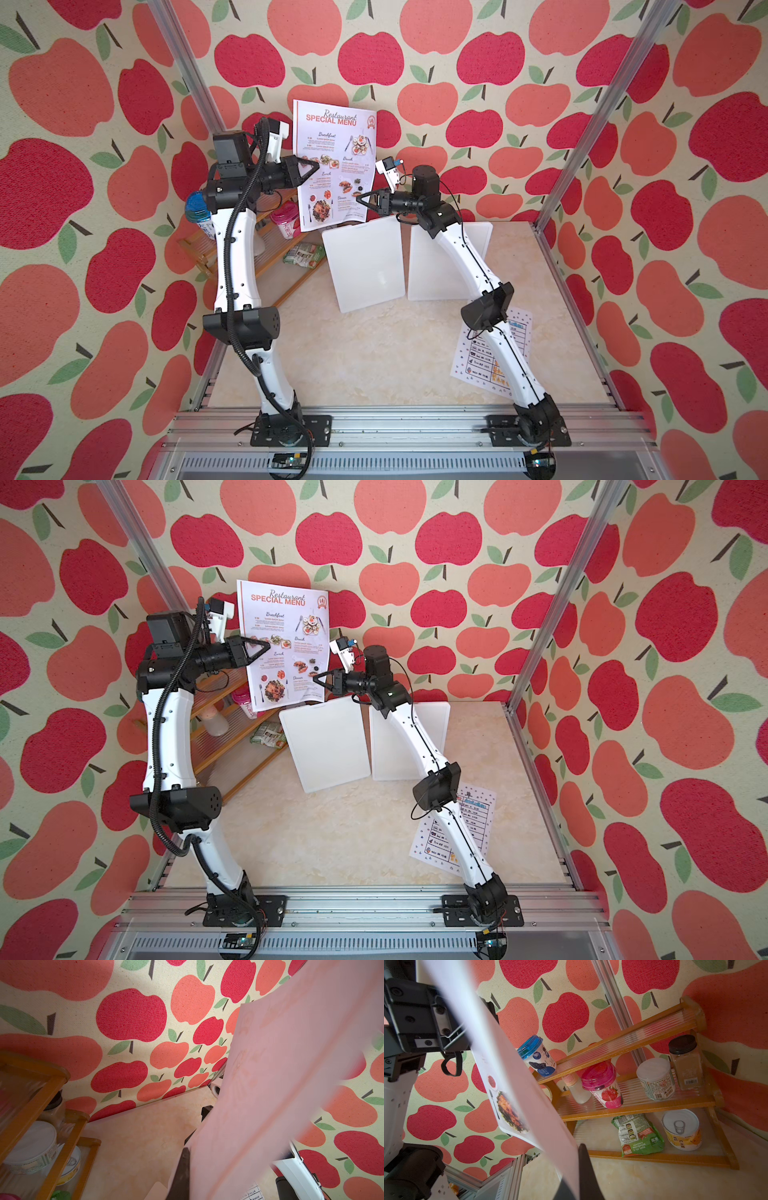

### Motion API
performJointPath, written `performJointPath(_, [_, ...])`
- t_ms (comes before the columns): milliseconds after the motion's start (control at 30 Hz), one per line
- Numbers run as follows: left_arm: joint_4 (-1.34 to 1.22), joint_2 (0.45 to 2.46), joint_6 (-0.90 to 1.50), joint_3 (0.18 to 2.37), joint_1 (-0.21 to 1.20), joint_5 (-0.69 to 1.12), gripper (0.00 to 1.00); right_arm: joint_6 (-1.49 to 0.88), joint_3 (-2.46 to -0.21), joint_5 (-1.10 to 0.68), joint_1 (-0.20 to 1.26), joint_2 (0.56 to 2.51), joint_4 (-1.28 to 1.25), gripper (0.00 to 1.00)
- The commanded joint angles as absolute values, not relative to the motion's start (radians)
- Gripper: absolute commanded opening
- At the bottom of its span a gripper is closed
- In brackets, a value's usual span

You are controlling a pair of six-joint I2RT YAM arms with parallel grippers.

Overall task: Insert the menus into the narrow rack
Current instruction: Insert the menu into the narrow rack.

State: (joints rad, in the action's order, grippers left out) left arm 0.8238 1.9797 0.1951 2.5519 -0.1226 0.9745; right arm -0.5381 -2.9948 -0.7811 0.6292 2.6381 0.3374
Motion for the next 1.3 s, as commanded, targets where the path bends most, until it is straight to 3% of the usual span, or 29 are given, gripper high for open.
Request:
performJointPath(0, [0.836, 1.987, 0.228, 2.595, -0.13, 0.947, 0.0, -0.575, -2.99, -0.758, 0.62, 2.67, 0.394, 0.0])
performJointPath(467, [0.856, 1.934, 0.219, 2.552, -0.186, 0.972, 0.0, -0.521, -2.996, -0.83, 0.618, 2.631, 0.49, 0.0])
performJointPath(1167, [0.85, 1.956, 0.282, 2.625, -0.198, 0.989, 0.03, -0.702, -2.993, -0.847, 0.624, 2.635, 0.322, 0.0])
performJointPath(1267, [0.851, 1.954, 0.272, 2.616, -0.208, 0.997, 0.08, -0.715, -2.993, -0.848, 0.63, 2.644, 0.308, 0.0])
